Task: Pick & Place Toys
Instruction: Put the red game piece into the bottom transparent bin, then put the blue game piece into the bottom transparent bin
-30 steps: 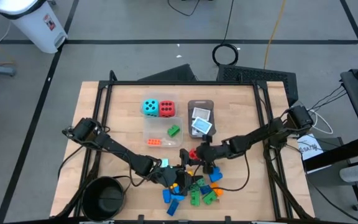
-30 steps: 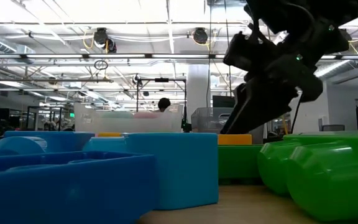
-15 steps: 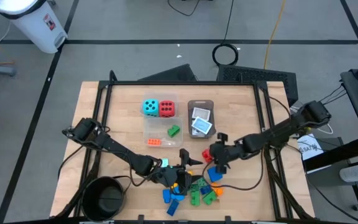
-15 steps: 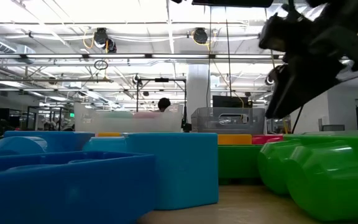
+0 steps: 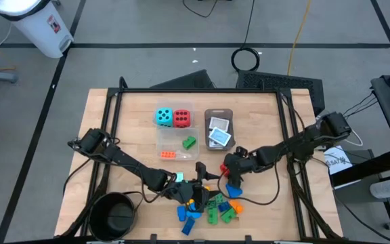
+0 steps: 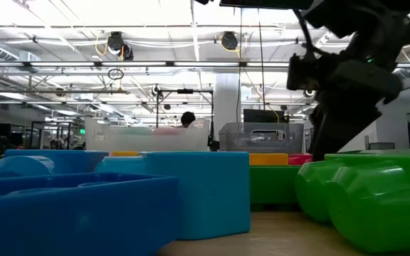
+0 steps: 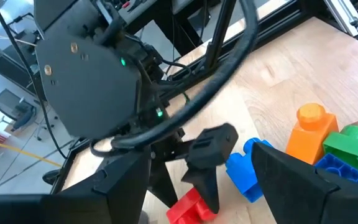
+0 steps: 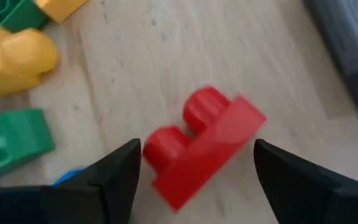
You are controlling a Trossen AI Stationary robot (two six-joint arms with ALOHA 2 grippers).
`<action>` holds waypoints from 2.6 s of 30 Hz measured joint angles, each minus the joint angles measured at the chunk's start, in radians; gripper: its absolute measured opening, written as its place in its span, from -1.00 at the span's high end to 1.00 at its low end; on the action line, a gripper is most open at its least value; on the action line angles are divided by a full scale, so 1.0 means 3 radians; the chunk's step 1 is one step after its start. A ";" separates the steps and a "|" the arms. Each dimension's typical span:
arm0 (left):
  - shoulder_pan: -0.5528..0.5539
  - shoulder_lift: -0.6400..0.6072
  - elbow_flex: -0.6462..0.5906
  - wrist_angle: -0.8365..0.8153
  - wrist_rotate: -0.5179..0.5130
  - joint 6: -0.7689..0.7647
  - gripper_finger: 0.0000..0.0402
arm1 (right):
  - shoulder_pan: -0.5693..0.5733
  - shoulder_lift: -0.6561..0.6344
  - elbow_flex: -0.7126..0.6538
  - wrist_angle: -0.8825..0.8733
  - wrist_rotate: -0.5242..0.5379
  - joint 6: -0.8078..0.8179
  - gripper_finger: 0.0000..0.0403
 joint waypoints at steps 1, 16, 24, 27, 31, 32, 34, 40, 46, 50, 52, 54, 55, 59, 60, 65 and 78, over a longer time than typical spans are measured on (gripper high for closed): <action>0.0000 0.0000 0.0000 0.0000 0.0000 0.0000 -0.40 | -0.0024 0.0023 0.0000 -0.0011 0.0001 -0.0036 -0.37; 0.0001 0.0000 0.0000 -0.0001 0.0004 -0.0012 -0.40 | -0.0085 0.0040 0.0001 -0.0188 0.0011 -0.0826 0.19; 0.0003 -0.0001 0.0001 -0.0001 0.0004 -0.0017 -0.40 | -0.0086 0.0038 0.0003 -0.0188 0.0012 -0.0902 0.23; 0.0003 -0.0001 0.0001 -0.0001 0.0004 -0.0018 -0.40 | -0.0086 0.0037 0.0004 -0.0188 0.0012 -0.0968 0.24; 0.0004 -0.0001 0.0001 -0.0001 0.0005 -0.0018 -0.40 | -0.0086 -0.0012 0.0005 -0.0205 0.0002 -0.1063 0.31; 0.0006 -0.0001 0.0001 -0.0001 0.0004 -0.0018 -0.40 | -0.0076 -0.0039 0.0005 -0.0214 0.0001 -0.1063 0.33; 0.0012 -0.0001 0.0001 -0.0001 0.0004 -0.0018 -0.40 | -0.0048 -0.0113 0.0004 -0.0241 -0.0001 -0.1060 0.39; 0.0025 -0.0003 0.0004 0.0001 0.0004 -0.0089 -0.40 | 0.0080 -0.0331 0.0004 -0.0198 0.0004 -0.1062 0.59; 0.0025 -0.0003 0.0005 -0.0003 0.0003 -0.0088 -0.40 | 0.0180 -0.0459 0.0004 -0.0171 0.0007 -0.1123 0.87; 0.0013 -0.0030 0.0004 0.0043 -0.0064 -0.0086 -0.40 | 0.0178 -0.0461 0.0004 -0.0026 0.0010 -0.1201 0.98; -0.0011 -0.0093 0.0004 0.0055 -0.0186 -0.0123 -0.40 | 0.0178 -0.0461 0.0004 0.0012 0.0011 -0.1214 0.93; -0.0048 -0.0205 0.0004 -0.0021 -0.0261 -0.0256 -0.40 | 0.0178 -0.0462 0.0004 -0.0017 0.0009 -0.1214 0.88; -0.0059 -0.0267 0.0005 -0.0106 -0.0259 -0.0359 -0.40 | 0.0181 -0.0481 0.0004 -0.0066 0.0002 -0.1213 0.86; -0.0092 -0.0449 0.0008 -0.0553 -0.0257 -0.0803 -0.40 | 0.0272 -0.0621 0.0003 -0.0164 0.0009 -0.1053 0.78; -0.0090 -0.0471 0.0008 -0.0622 -0.0257 -0.0886 -0.40 | 0.0301 -0.0650 0.0003 -0.0162 0.0008 -0.0997 0.75; -0.0071 -0.0496 0.0006 -0.0873 -0.0244 -0.1139 -0.40 | 0.0503 -0.0707 0.0003 -0.0168 -0.0026 -0.0950 0.45; 0.0078 -0.0496 0.0004 -0.0962 -0.0137 -0.1345 -0.40 | 0.0921 -0.0479 -0.0637 0.0872 0.0129 -0.1098 -0.26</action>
